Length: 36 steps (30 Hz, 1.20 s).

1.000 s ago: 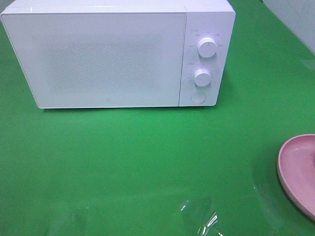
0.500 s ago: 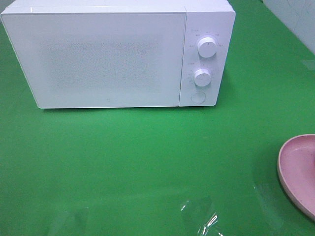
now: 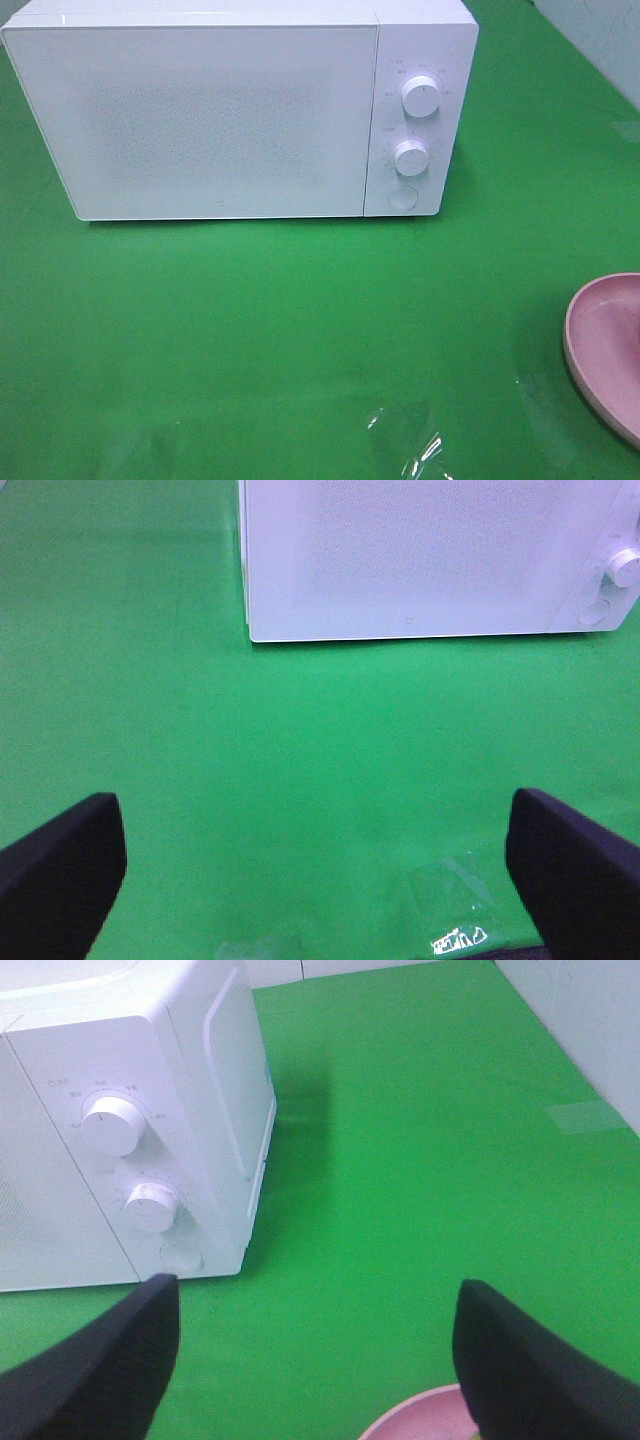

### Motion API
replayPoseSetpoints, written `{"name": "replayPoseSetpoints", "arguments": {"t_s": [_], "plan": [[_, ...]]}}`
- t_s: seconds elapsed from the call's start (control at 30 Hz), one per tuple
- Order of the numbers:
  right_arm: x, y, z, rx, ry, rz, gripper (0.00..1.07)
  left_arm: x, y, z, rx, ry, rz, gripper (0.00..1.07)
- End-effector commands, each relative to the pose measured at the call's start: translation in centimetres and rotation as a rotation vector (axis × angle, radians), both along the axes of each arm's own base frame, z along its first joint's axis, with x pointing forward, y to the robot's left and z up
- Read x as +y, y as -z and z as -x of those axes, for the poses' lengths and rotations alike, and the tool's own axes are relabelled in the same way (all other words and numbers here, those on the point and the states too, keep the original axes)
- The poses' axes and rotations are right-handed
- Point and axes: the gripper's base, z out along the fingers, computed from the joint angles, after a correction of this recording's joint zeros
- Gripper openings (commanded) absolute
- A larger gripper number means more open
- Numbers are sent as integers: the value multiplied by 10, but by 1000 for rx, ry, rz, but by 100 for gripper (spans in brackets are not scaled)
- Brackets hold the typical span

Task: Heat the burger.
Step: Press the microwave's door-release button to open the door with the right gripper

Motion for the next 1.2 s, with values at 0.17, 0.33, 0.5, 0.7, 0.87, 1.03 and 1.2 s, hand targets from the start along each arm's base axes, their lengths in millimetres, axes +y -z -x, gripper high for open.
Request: {"name": "replayPoseSetpoints", "arguments": {"t_s": [0.17, 0.33, 0.5, 0.7, 0.87, 1.03, 1.2], "plan": [[2, 2, -27, -75, -7, 20, 73, -1, 0, 0, -4, 5, 8, 95], [4, 5, -45, -137, -15, 21, 73, -1, 0, 0, -4, 5, 8, 95], [5, 10, -58, -162, -33, 68, 73, -1, 0, 0, -4, 5, 8, 95], [10, 25, -75, -155, -51, 128, 73, -1, 0, 0, -4, 5, 8, 95], [30, 36, -83, -157, -104, 181, 73, -1, 0, 0, -4, 5, 8, 95], [48, 47, -88, -156, -108, 197, 73, -1, 0, 0, -4, 5, 8, 95], [61, 55, -88, -155, -109, 208, 73, -1, 0, 0, -4, 5, 8, 95]]}}
